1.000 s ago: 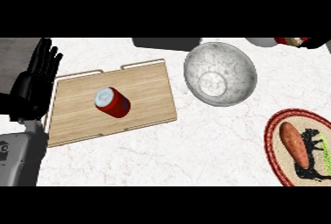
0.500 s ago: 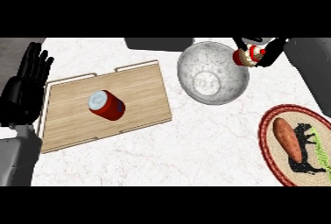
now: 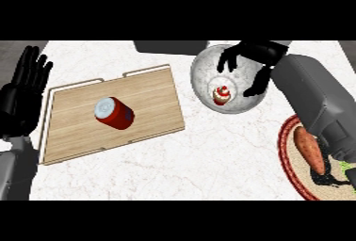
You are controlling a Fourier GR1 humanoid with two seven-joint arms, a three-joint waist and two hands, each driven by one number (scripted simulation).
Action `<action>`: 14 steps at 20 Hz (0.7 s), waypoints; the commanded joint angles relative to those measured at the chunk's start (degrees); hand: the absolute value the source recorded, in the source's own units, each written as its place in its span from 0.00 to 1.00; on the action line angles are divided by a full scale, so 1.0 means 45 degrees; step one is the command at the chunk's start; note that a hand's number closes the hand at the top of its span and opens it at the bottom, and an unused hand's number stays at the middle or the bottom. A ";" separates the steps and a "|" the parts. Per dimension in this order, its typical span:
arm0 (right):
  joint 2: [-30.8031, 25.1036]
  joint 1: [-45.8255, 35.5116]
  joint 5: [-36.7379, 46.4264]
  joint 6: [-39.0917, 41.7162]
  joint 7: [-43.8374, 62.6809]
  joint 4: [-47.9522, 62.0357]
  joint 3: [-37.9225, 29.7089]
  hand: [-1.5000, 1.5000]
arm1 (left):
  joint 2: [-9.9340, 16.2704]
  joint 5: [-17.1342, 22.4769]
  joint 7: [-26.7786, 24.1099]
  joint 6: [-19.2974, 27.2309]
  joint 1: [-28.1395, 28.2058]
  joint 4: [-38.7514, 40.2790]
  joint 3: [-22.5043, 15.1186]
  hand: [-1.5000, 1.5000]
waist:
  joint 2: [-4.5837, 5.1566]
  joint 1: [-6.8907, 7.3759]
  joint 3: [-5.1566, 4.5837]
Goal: Pick the cupcake from the placemat and place it in the bowl
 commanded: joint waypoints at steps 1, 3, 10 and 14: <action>0.0960 0.0189 -0.0499 0.1095 -0.0454 0.0828 -0.0461 0.00 | -0.0390 -0.0103 -0.0372 -0.0025 0.0460 0.0004 -0.0262 0.50 | 0.0008 -0.0023 0.0001; 0.1002 0.0048 -0.1025 0.1895 -0.0580 0.1166 -0.0926 0.00 | -0.0147 -0.0015 -0.0047 0.0065 0.0068 -0.0081 -0.0043 0.50 | 0.0064 0.0070 0.0009; 0.0162 -0.0541 -0.3362 0.1903 -0.0446 0.1371 -0.3337 0.00 | -0.0433 -0.0457 -0.0378 0.0326 0.0039 0.0036 -0.0362 0.50 | 0.0116 0.0054 0.0018; -0.0489 -0.1070 -0.4354 0.1871 0.0774 0.1812 -0.4405 0.00 | -0.0081 -0.0257 0.0145 0.0185 -0.0493 0.0179 -0.0157 0.50 | 0.0203 0.0198 0.0021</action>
